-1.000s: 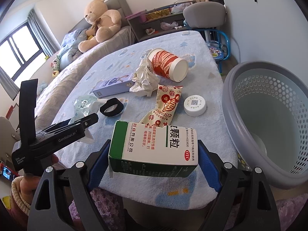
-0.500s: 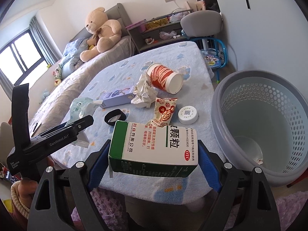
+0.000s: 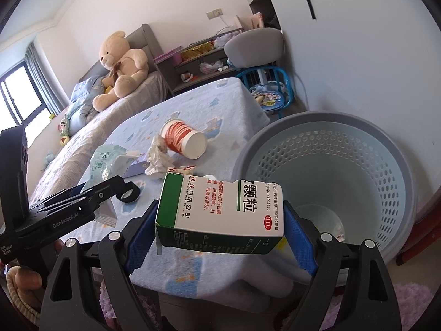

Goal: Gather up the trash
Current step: 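Carry the medicine box and wipes pack over the grey basket, then open the left gripper to drop the wipes pack while the right releases the medicine box, then move both open grippers back from the basket toward the table, then grasp the red-and-white snack wrapper with the right gripper and lift it, then grasp the black hair tie with the left gripper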

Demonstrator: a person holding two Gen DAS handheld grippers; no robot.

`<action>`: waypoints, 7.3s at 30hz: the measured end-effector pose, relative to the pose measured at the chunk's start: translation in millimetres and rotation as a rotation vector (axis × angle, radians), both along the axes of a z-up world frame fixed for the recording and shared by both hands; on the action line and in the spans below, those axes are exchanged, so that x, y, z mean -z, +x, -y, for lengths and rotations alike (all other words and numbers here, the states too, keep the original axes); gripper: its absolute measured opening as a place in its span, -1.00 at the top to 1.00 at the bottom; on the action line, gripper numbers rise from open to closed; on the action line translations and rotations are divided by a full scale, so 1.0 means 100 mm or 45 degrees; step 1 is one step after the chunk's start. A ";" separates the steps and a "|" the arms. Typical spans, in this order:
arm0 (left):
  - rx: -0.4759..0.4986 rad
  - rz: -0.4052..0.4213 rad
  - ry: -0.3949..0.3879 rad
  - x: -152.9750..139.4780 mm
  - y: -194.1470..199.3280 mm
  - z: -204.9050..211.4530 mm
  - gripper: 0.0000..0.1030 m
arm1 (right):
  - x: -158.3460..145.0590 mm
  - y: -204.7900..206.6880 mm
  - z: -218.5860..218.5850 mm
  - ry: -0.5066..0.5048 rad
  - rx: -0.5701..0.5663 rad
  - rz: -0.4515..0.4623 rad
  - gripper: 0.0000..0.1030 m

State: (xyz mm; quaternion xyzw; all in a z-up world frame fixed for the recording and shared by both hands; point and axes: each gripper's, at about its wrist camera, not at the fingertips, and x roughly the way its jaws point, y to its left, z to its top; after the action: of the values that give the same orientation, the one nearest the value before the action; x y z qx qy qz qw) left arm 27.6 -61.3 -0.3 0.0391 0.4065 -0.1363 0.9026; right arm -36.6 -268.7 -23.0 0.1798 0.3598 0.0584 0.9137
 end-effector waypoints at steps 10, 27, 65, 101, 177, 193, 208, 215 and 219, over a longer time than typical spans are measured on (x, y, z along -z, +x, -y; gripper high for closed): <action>0.188 -0.016 0.009 0.06 0.08 0.77 -0.10 | 0.03 0.04 0.62 -0.174 0.151 -0.038 -0.60; 0.268 -0.052 0.058 0.23 0.25 1.41 -0.10 | 0.24 0.18 1.03 -0.241 0.255 -0.129 -0.60; 0.280 -0.071 0.061 0.34 0.27 1.57 -0.35 | 0.28 0.14 1.19 -0.214 0.324 -0.129 -0.78; 0.166 -0.067 0.037 0.22 0.22 1.08 -0.37 | 0.30 0.07 1.16 -0.228 0.348 -0.143 -0.78; -0.286 -0.121 -0.016 0.71 0.45 -1.28 -0.37 | 0.54 1.02 -1.39 -0.350 -0.062 -0.257 0.24; -0.244 -0.201 -0.024 0.85 0.60 -1.03 -0.37 | 0.34 0.74 -1.14 -0.268 -0.048 -0.192 0.24; -0.275 -0.189 0.041 0.97 0.90 -0.92 -0.44 | 0.39 0.75 -1.05 -0.223 -0.048 -0.201 0.24; -0.263 -0.184 0.044 0.92 0.85 -0.95 0.12 | 0.39 0.75 -1.05 -0.218 -0.048 -0.194 0.24; -0.251 -0.195 0.018 0.86 0.73 -0.99 0.24 | 0.34 0.70 -1.05 -0.218 -0.051 -0.175 0.24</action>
State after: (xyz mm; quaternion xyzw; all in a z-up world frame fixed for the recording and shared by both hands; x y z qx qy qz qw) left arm 100.7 37.7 -86.6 -0.0052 0.4769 -0.0464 0.8777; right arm 33.4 -164.1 -57.5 0.0974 0.4287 0.0333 0.8976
